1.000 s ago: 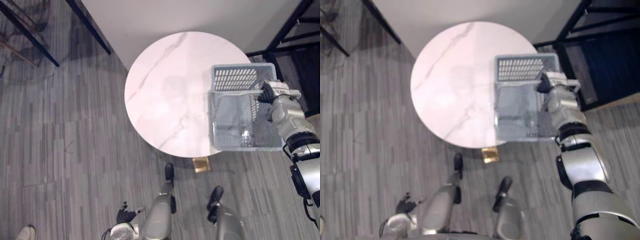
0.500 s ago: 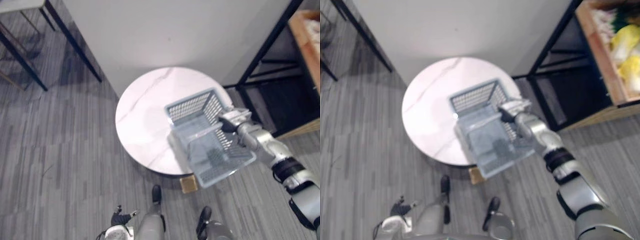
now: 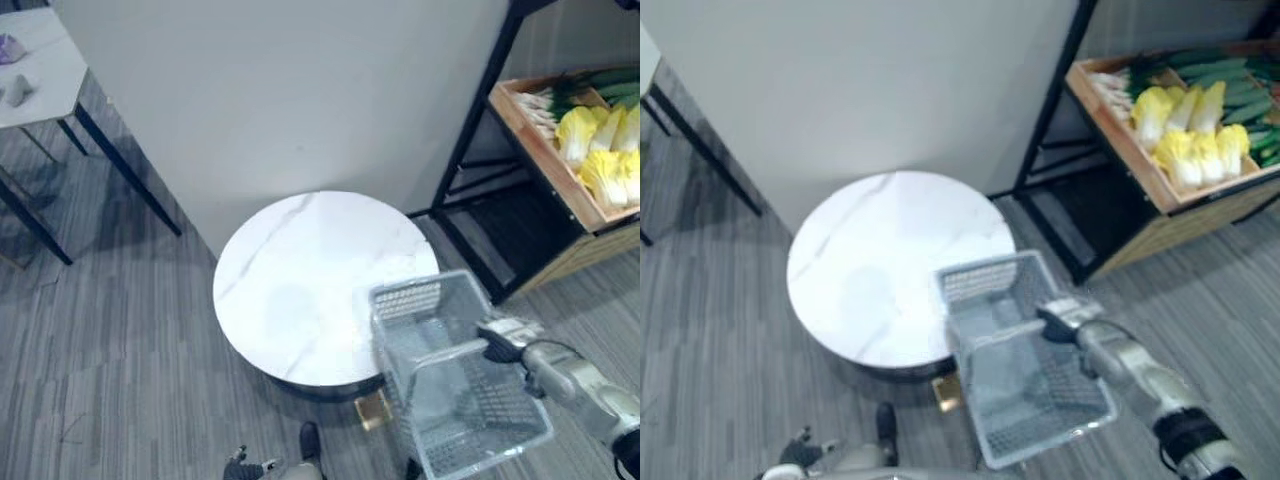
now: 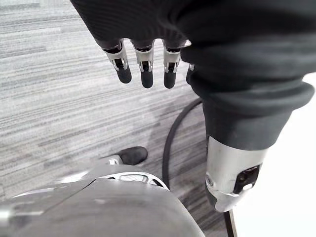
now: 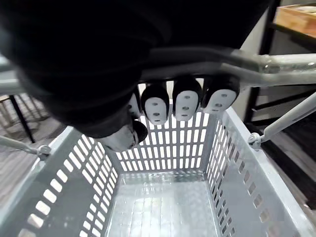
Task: Pick vegetable in the basket
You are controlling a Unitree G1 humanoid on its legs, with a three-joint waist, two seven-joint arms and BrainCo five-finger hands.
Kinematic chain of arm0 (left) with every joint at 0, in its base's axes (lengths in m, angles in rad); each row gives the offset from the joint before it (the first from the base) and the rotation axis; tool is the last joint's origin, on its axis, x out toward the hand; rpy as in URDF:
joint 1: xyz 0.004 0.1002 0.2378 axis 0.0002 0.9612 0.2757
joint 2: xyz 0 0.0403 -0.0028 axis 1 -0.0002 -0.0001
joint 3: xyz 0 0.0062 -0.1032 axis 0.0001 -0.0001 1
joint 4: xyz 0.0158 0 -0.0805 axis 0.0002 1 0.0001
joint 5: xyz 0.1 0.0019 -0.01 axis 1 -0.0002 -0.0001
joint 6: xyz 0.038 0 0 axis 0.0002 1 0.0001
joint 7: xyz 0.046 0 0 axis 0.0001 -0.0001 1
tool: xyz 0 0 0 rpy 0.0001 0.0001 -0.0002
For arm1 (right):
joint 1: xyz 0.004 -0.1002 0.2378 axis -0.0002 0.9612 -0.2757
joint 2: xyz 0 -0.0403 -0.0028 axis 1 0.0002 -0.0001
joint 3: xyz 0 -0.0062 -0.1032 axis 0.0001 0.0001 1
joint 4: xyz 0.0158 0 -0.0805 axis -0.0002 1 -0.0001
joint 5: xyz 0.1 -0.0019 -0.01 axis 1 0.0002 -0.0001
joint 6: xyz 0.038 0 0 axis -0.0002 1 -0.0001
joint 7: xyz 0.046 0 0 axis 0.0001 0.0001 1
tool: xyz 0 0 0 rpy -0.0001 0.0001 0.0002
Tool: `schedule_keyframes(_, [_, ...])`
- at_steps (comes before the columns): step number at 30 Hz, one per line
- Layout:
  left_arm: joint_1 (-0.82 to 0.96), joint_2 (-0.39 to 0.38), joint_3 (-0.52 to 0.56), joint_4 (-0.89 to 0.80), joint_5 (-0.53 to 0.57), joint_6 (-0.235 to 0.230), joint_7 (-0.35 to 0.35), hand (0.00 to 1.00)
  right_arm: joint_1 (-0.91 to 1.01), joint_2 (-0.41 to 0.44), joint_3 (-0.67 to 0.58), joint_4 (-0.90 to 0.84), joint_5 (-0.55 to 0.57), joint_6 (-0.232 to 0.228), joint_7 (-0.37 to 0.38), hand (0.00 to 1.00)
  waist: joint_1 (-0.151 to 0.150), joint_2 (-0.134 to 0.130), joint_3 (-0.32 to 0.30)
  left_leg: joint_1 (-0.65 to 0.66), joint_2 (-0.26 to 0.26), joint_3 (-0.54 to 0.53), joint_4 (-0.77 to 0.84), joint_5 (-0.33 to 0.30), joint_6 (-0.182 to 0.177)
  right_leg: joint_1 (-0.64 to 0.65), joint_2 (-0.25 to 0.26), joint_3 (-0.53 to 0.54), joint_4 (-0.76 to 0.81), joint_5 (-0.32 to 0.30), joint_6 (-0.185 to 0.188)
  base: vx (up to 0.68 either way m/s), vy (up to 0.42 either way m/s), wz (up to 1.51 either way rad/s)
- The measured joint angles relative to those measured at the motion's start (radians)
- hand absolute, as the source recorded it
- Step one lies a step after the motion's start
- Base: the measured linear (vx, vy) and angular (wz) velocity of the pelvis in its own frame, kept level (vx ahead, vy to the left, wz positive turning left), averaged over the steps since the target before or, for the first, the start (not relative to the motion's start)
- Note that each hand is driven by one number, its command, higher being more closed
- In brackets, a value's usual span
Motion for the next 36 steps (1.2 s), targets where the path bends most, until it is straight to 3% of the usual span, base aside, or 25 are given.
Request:
schedule_keyframes(4, [0.003, -0.001, -0.007, 0.021, 0.001, -0.001, -0.008, 0.0, 0.124, 0.007, -0.084, 0.052, -0.018, 0.0, -0.016, 1.0, -0.008, 0.013, -0.034, 0.016, -0.002, 0.004, 0.0, -0.007, 0.002, 0.018, 0.0, 0.002, -0.016, 0.001, 0.0, 0.09, -0.001, -0.05])
schedule_keyframes(6, [0.009, -0.002, -0.008, 0.03, 0.0, -0.001, -0.015, 0.0, 0.18, 0.044, -0.135, 0.094, -0.022, 0.002, -0.019, 1.0, -0.027, 0.025, -0.045, 0.018, 0.0, 0.002, 0.0, -0.007, 0.002, 0.023, 0.004, 0.0, -0.019, -0.001, -0.001, 0.07, -0.018, 0.01])
schedule_keyframes(10, [0.032, -0.005, -0.007, 0.035, -0.001, -0.002, -0.034, 0.0, 0.268, 0.137, -0.254, 0.138, -0.057, 0.019, -0.038, 1.0, -0.035, 0.035, -0.052, 0.053, 0.005, 0.007, 0.0, -0.017, -0.005, 0.052, 0.008, 0.002, -0.019, -0.006, -0.009, 0.04, -0.015, -0.04])
schedule_keyframes(14, [0.055, -0.012, -0.001, 0.036, 0.0, -0.002, -0.036, 0.0, 0.301, 0.182, -0.321, 0.15, -0.057, 0.045, -0.053, 1.0, -0.039, 0.032, -0.055, 0.078, 0.006, 0.034, 0.0, -0.032, -0.011, 0.055, 0.008, 0.031, -0.01, -0.017, -0.013, 0.0, 0.009, -0.2])
schedule_keyframes(16, [0.07, -0.012, 0.002, 0.036, 0.0, -0.001, -0.034, 0.0, 0.312, 0.207, -0.362, 0.164, -0.057, 0.05, -0.072, 1.0, -0.059, 0.032, -0.055, 0.092, 0.005, 0.053, 0.004, -0.04, -0.001, 0.043, 0.001, 0.048, 0.024, -0.043, -0.009, -0.01, 0.023, -0.19])
schedule_keyframes(20, [0.07, -0.011, -0.004, 0.036, 0.001, -0.001, -0.026, 0.0, 0.332, 0.216, -0.422, 0.168, -0.057, 0.053, -0.087, 1.0, -0.084, 0.01, -0.047, 0.118, -0.016, 0.115, 0.007, -0.051, 0.006, 0.01, -0.026, 0.109, 0.069, -0.043, 0.008, 0.0, 0.079, -0.38])
schedule_keyframes(22, [0.05, 0.0, -0.023, 0.036, 0.021, -0.002, -0.025, 0.0, 0.328, 0.216, -0.46, 0.172, -0.058, 0.055, -0.094, 1.0, -0.085, -0.007, -0.039, 0.11, -0.036, 0.176, 0.008, -0.065, 0.022, -0.033, -0.043, 0.162, 0.057, -0.013, 0.058, -0.04, 0.18, -0.92])
schedule_keyframes(23, [0.024, 0.031, -0.045, 0.036, 0.033, -0.006, -0.02, 0.0, 0.309, 0.219, -0.471, 0.185, -0.059, 0.066, -0.111, 1.0, -0.088, -0.042, -0.02, 0.07, -0.056, 0.253, 0.082, -0.103, 0.052, -0.078, -0.063, 0.228, 0.026, 0.024, 0.063, -0.06, 0.164, -1.06])
schedule_keyframes(24, [0.016, 0.044, -0.047, 0.035, 0.037, -0.007, -0.02, 0.0, 0.301, 0.222, -0.469, 0.185, -0.06, 0.072, -0.111, 1.0, -0.084, -0.058, -0.012, 0.057, -0.061, 0.286, 0.11, -0.117, 0.073, -0.085, -0.079, 0.24, 0.0, 0.018, 0.048, -0.07, 0.193, -1.09])
schedule_keyframes(25, [0.012, 0.046, -0.048, 0.037, 0.038, -0.006, -0.019, 0.0, 0.287, 0.222, -0.471, 0.188, -0.061, 0.085, -0.115, 1.0, -0.086, -0.05, -0.005, 0.047, -0.05, 0.317, 0.121, -0.132, 0.097, -0.081, -0.089, 0.205, -0.028, 0.001, 0.021, -0.08, 0.127, -1.09])
schedule_keyframes(26, [-0.011, 0.037, -0.051, 0.034, 0.038, -0.006, -0.017, 0.0, 0.249, 0.224, -0.471, 0.21, -0.064, 0.101, -0.126, 1.0, -0.085, -0.002, 0.026, 0.048, -0.002, 0.378, 0.122, -0.143, 0.115, -0.098, -0.097, 0.049, 0.031, -0.051, -0.1, -0.1, 0.172, -1.4])
schedule_keyframes(27, [-0.022, 0.039, -0.049, 0.017, 0.038, -0.008, -0.018, 0.0, 0.21, 0.228, -0.466, 0.229, -0.082, 0.112, -0.125, 1.0, -0.086, 0.032, 0.06, 0.047, 0.057, 0.423, 0.143, -0.153, 0.127, -0.129, -0.096, -0.117, 0.195, -0.056, -0.15, -0.1, 0.187, -1.43])
schedule_keyframes(29, [-0.022, 0.045, -0.038, 0.016, 0.038, -0.009, -0.019, 0.0, 0.198, 0.227, -0.467, 0.228, -0.095, 0.12, -0.126, 1.0, -0.083, 0.043, 0.067, 0.059, 0.083, 0.484, 0.133, -0.153, 0.128, -0.113, -0.105, -0.227, 0.316, -0.074, -0.177, -0.06, 0.177, -1.28])
schedule_keyframes(33, [-0.023, 0.06, -0.034, 0.03, 0.037, -0.001, -0.031, 0.0, 0.128, 0.23, -0.443, 0.225, -0.095, 0.124, -0.126, 1.0, -0.061, 0.005, 0.065, 0.08, 0.113, 0.69, 0.15, -0.168, 0.115, -0.011, -0.164, -0.244, 0.407, -0.074, -0.163, -0.1, 0.072, -1.63])
schedule_keyframes(35, [-0.033, 0.059, -0.034, 0.03, 0.037, -0.002, -0.039, 0.0, 0.134, 0.237, -0.428, 0.213, -0.094, 0.119, -0.126, 1.0, -0.057, -0.001, 0.058, 0.061, 0.141, 0.751, 0.195, -0.171, 0.106, 0.034, -0.177, -0.24, 0.356, -0.046, -0.119, -0.11, -0.142, -1.22])
schedule_keyframes(36, [-0.044, 0.059, -0.033, 0.029, 0.037, -0.002, -0.04, 0.0, 0.144, 0.246, -0.424, 0.199, -0.094, 0.116, -0.126, 1.0, -0.057, -0.009, 0.053, 0.036, 0.16, 0.781, 0.228, -0.171, 0.105, 0.055, -0.178, -0.242, 0.283, -0.015, -0.07, -0.1, -0.287, -0.85])
